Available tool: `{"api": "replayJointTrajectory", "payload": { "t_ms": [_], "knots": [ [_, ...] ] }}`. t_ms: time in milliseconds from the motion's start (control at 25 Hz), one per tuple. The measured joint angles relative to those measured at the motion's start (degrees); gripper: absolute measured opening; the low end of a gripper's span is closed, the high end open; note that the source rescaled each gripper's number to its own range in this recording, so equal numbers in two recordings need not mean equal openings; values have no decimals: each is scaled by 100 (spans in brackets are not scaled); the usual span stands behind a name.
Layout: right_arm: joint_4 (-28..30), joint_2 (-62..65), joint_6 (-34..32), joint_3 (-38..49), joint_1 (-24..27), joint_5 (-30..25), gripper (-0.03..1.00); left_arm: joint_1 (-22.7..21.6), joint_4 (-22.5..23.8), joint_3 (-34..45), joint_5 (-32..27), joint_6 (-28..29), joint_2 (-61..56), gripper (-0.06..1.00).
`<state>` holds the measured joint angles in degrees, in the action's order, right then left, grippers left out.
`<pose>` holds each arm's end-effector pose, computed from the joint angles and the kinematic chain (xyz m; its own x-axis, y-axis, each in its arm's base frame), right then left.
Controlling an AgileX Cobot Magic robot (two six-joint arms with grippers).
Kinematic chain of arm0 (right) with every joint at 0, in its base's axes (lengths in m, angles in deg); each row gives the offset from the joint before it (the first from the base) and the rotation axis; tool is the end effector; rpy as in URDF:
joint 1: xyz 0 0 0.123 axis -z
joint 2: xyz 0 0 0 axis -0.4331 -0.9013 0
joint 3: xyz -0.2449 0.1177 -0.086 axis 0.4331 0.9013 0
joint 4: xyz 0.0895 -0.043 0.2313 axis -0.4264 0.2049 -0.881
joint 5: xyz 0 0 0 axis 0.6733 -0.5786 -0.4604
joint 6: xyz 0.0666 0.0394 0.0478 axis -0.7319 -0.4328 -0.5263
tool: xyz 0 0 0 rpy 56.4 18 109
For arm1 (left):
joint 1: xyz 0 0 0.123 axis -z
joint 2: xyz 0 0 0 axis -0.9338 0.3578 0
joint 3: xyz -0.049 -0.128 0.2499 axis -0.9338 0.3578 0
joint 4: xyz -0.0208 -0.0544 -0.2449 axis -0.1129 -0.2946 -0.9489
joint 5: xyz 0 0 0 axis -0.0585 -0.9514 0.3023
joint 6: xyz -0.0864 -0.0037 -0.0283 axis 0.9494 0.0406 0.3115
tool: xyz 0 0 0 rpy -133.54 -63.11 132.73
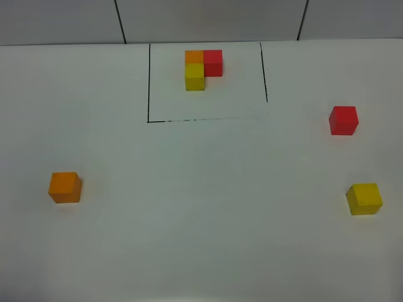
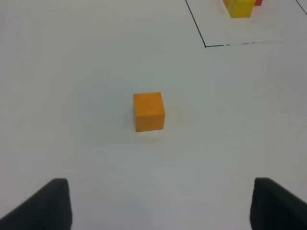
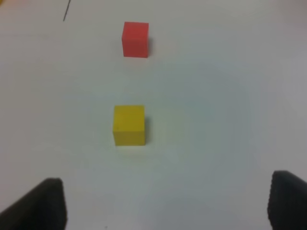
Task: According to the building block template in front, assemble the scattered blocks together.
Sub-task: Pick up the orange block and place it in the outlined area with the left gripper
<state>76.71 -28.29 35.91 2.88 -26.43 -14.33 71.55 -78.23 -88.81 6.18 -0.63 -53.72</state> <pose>0.0031 0.0000 0.2766 -0.5051 -0.0068 -0.8631 -0.0134 0.9999 -0.0001 -0.0055 -0.0065 0.2808 -0.4240 0.0149 -0.9056 0.1077 0.9936 -0.0340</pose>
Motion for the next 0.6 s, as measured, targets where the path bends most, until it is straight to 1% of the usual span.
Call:
{"api": "replayJointTrajectory", "payload": {
  "t_ms": [600],
  "knots": [
    [0,0,31,0,0,0,72,0,0,0,0,0,0,71]
  ]
}}
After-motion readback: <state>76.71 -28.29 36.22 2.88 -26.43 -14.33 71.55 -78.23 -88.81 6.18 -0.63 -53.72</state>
